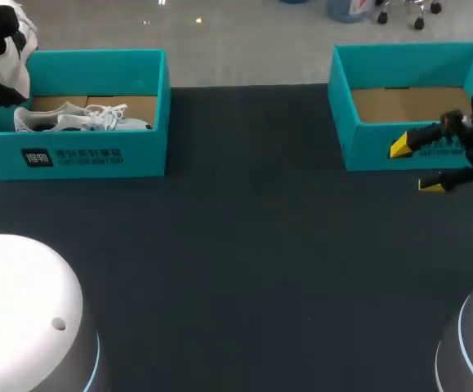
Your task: Take the shoe out of the shoebox, open the shoe tongue, remove and reinsert the insole, then place the shoe into the shoebox
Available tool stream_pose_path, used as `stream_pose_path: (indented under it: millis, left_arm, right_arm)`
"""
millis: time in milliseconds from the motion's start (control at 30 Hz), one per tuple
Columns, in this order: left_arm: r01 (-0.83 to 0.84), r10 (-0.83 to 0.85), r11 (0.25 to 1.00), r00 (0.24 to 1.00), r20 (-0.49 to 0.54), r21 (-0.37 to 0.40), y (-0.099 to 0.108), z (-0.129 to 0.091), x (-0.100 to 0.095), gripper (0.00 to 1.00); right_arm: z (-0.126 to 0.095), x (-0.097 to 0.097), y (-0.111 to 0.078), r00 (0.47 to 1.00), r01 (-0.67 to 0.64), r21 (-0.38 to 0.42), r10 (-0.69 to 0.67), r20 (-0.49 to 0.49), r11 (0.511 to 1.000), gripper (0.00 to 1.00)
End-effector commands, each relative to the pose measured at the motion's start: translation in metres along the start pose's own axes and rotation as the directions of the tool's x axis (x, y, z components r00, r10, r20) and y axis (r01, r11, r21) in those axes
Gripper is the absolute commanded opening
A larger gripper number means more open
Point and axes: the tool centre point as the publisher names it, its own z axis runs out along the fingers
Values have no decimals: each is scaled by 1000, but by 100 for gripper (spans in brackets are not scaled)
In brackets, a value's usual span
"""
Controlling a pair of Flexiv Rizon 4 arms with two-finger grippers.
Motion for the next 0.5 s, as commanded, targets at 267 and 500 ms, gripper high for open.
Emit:
stream_pose_path:
  millis: [267,500]
  left_arm:
    - [-21,19,999,998,-52,-36,2,0,-36,0]
    - [0,-2,999,998,-57,-34,6,5,-49,0]
  right_arm:
    - [0,0,0,1000,-2,-1,2,3,1000,100]
    - [0,0,0,1000,-2,-1,2,3,1000,100]
